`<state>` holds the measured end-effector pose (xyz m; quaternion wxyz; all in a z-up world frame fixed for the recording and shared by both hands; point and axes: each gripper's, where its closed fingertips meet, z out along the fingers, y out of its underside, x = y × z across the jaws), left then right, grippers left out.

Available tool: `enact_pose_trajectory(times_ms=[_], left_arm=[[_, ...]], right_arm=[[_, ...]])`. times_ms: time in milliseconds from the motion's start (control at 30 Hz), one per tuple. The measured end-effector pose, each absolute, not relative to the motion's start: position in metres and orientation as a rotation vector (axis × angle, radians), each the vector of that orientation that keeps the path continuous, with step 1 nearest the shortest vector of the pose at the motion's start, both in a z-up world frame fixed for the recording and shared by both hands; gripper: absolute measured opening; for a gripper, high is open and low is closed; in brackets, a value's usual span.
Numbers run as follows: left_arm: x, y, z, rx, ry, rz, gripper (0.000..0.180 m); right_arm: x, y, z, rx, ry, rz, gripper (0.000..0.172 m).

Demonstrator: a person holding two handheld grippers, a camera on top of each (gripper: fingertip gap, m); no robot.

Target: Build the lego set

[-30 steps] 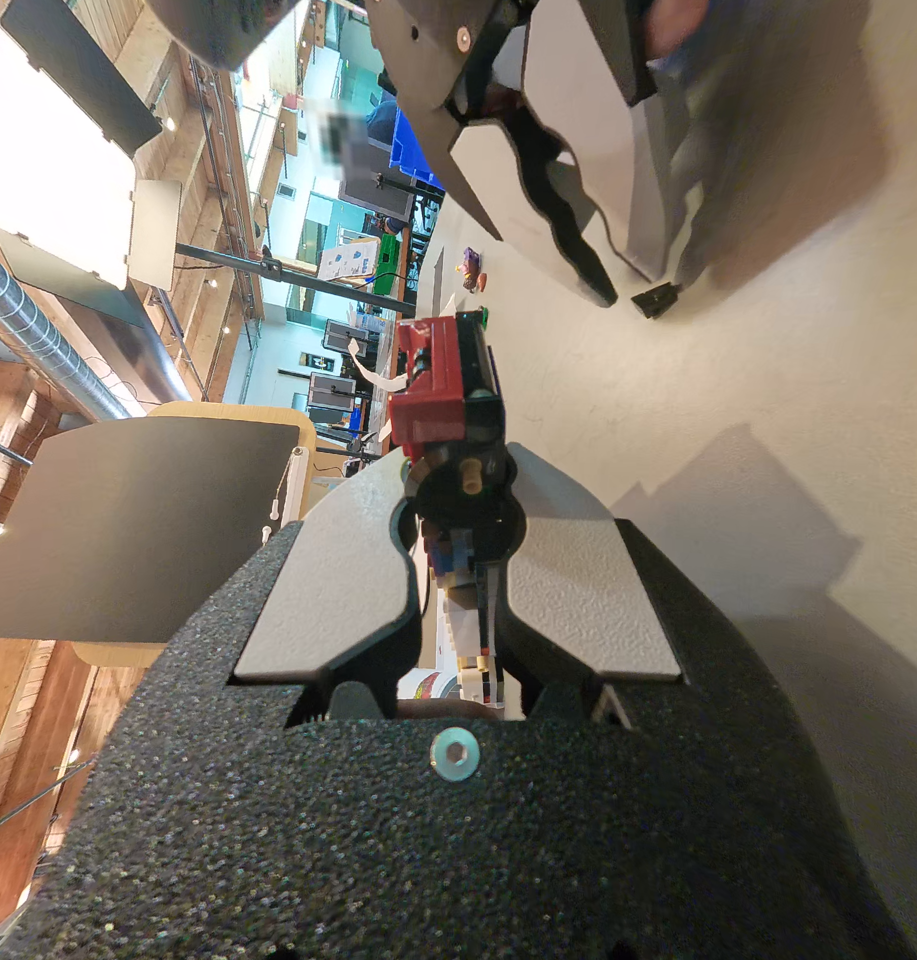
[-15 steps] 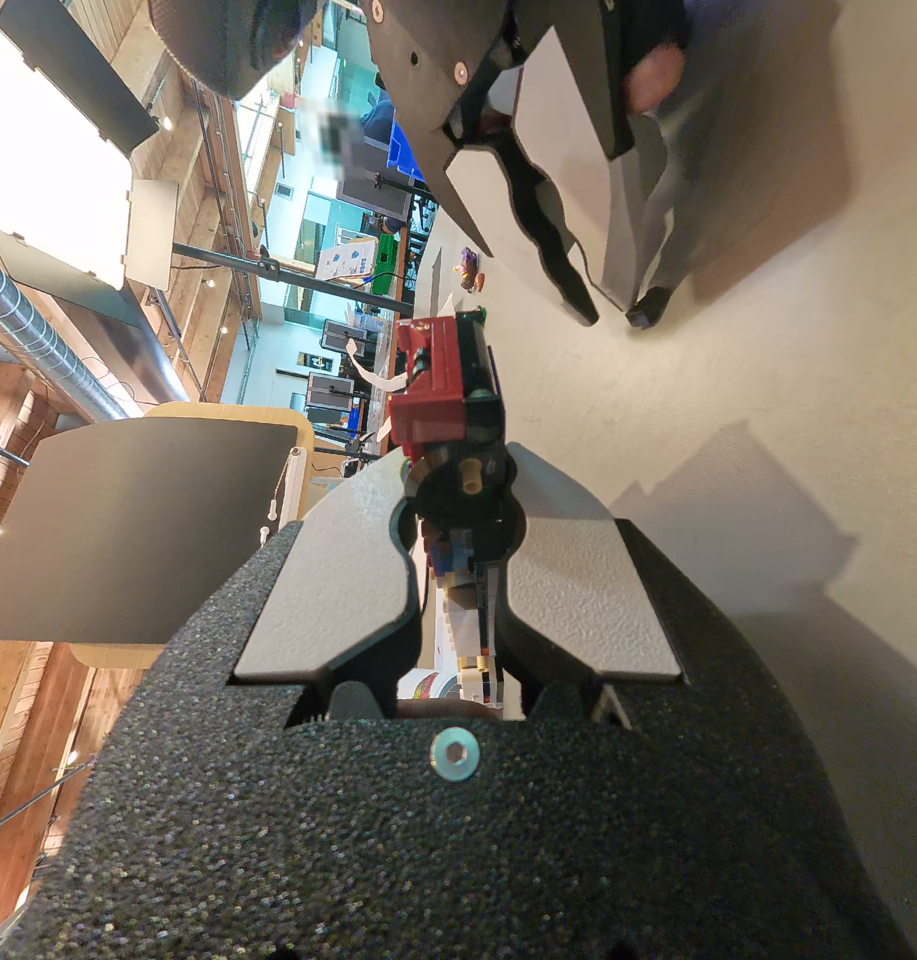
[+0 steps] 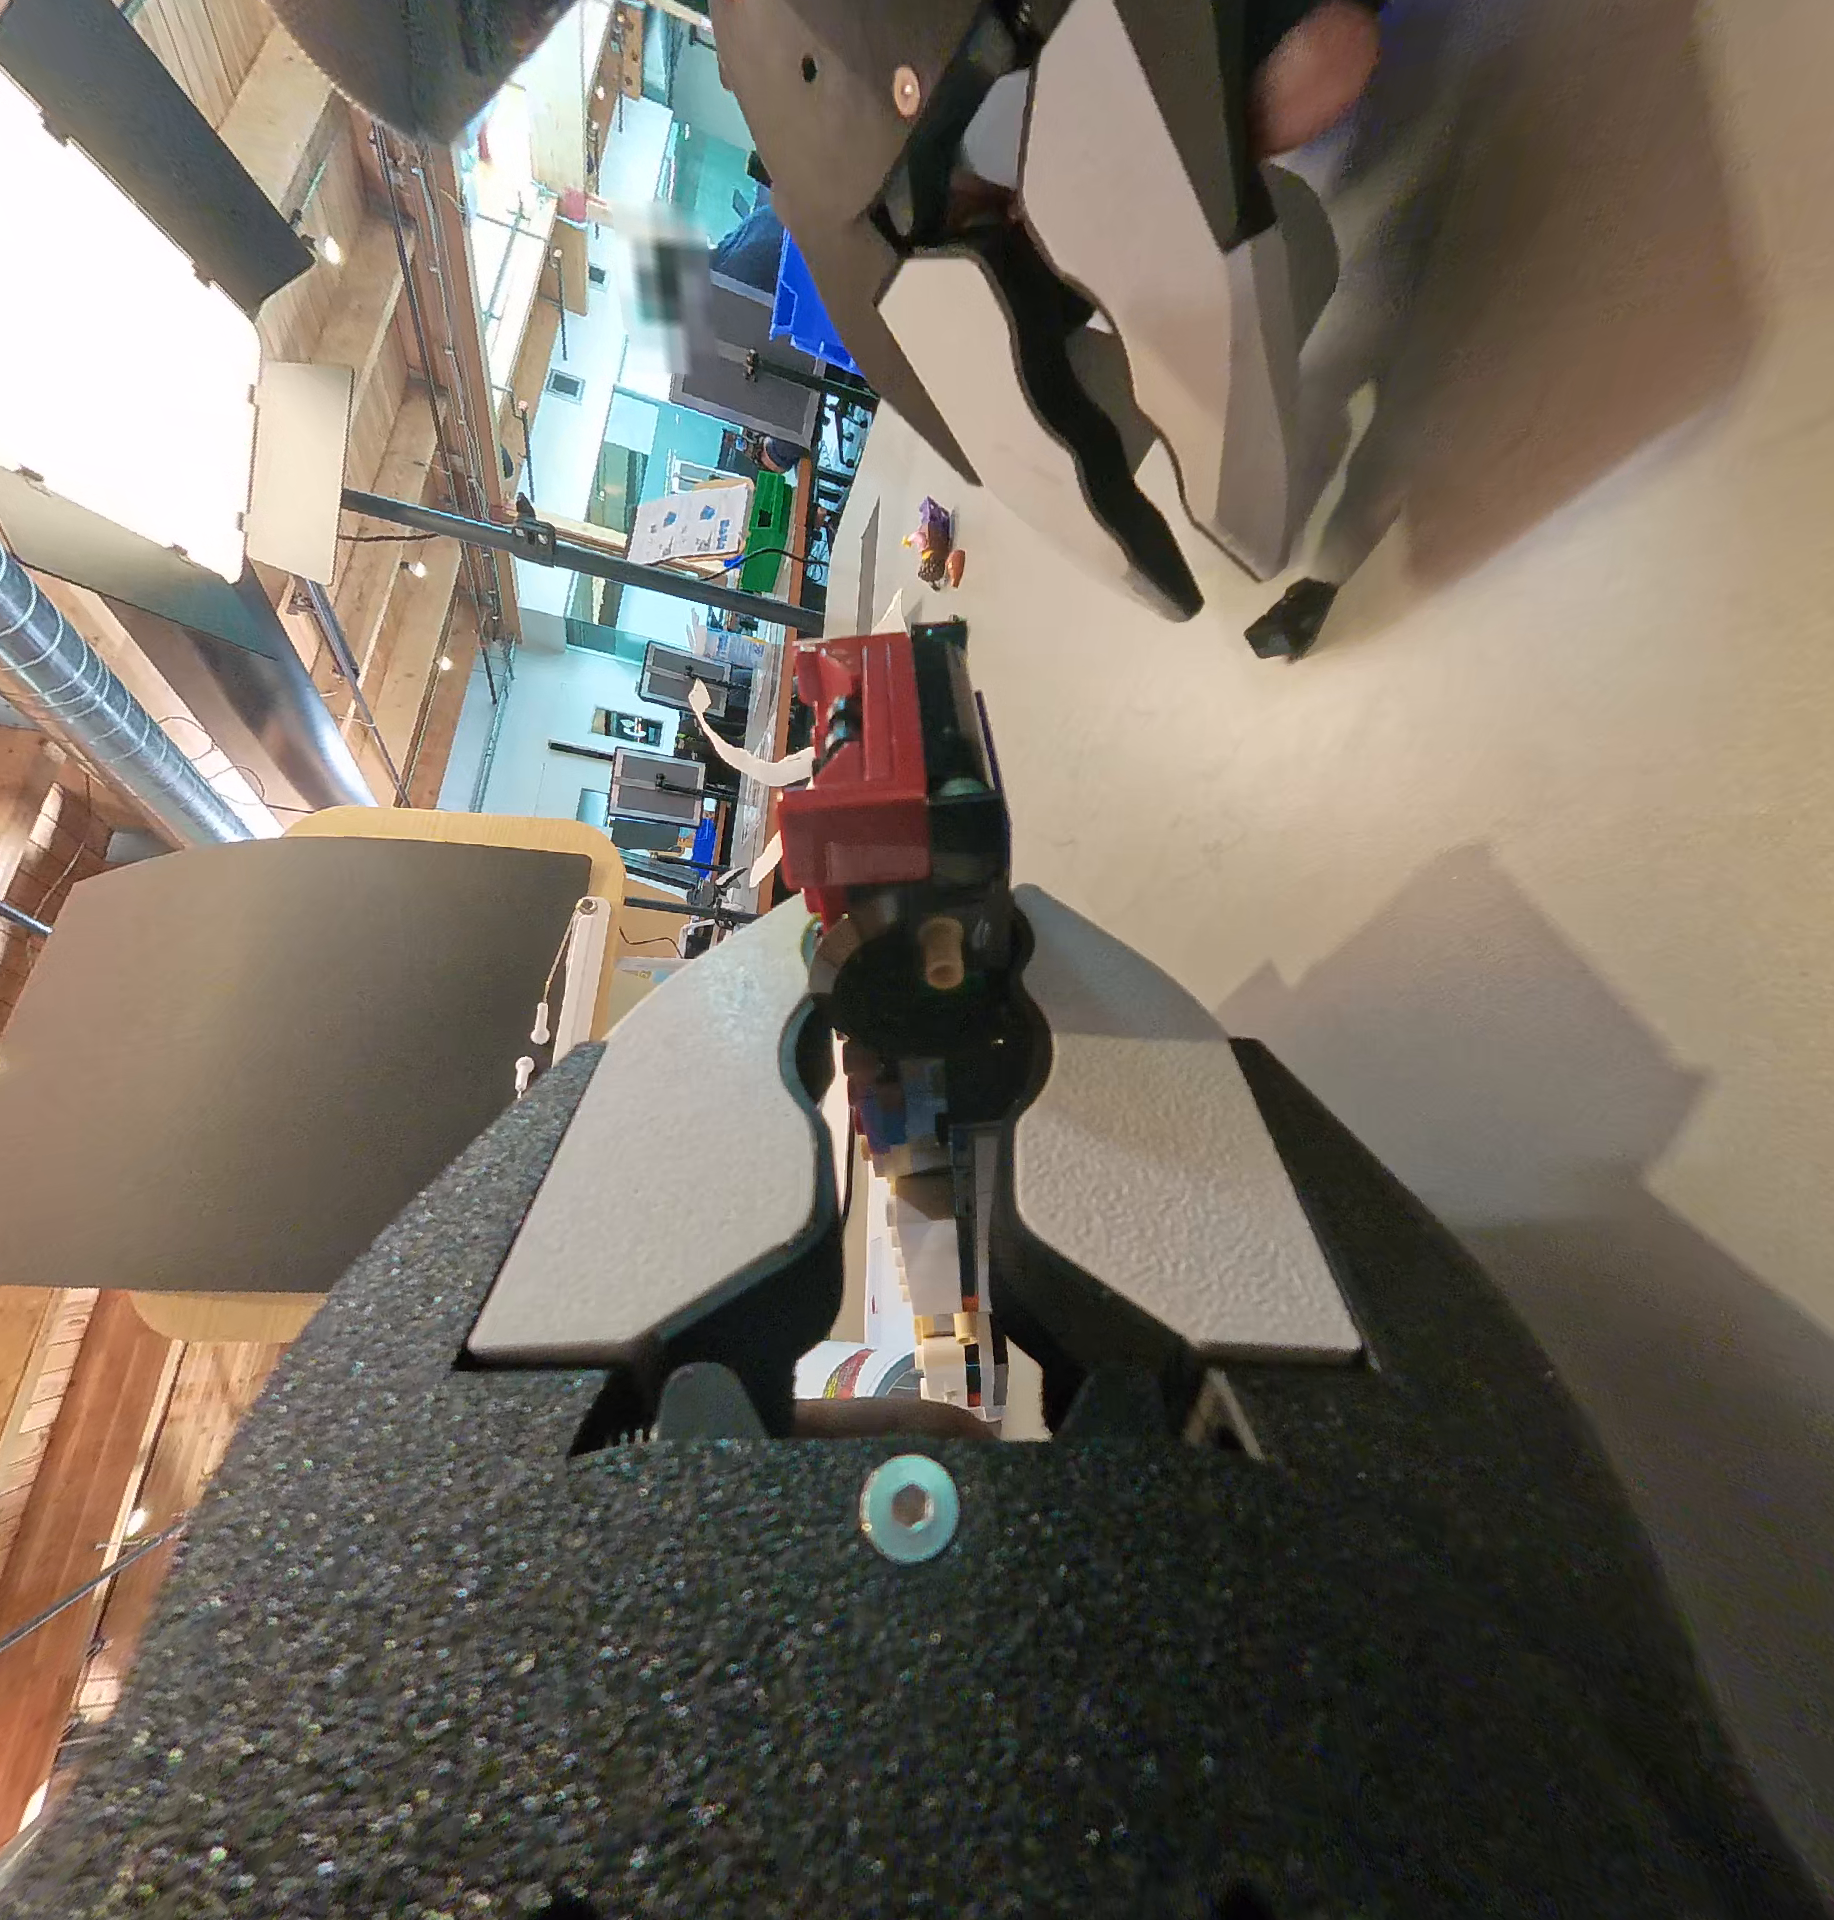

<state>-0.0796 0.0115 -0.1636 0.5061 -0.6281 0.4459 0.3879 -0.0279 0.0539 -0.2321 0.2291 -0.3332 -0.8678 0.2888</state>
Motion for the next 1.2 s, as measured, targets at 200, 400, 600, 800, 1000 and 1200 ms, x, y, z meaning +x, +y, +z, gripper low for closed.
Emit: enact_pose_trajectory(times_ms=[200,400,600,800,1000,1200], left_arm=[[-0.079,0.011,-0.162,-1.505,1.066,0.934,0.028],[-0.079,0.01,-0.164,-1.507,1.063,0.933,0.028],[-0.078,0.01,-0.166,-1.512,1.062,0.92,0.028],[-0.078,0.009,-0.166,-1.514,1.063,0.915,0.028],[-0.076,0.008,-0.167,-1.513,1.069,0.913,0.028],[-0.075,0.008,-0.167,-1.513,1.072,0.911,0.028]], right_arm=[[-0.022,0.052,-0.236,-1.013,-2.43,0.807,0.022],[-0.02,0.048,-0.24,-1.073,-2.441,0.799,0.024],[-0.021,0.04,-0.241,-1.072,-2.441,0.833,0.023],[-0.017,0.035,-0.237,-1.049,-2.466,0.875,0.023],[-0.014,0.031,-0.235,-0.967,-2.493,0.898,0.022],[-0.031,0.041,-0.224,-0.921,-2.378,0.96,0.022]])
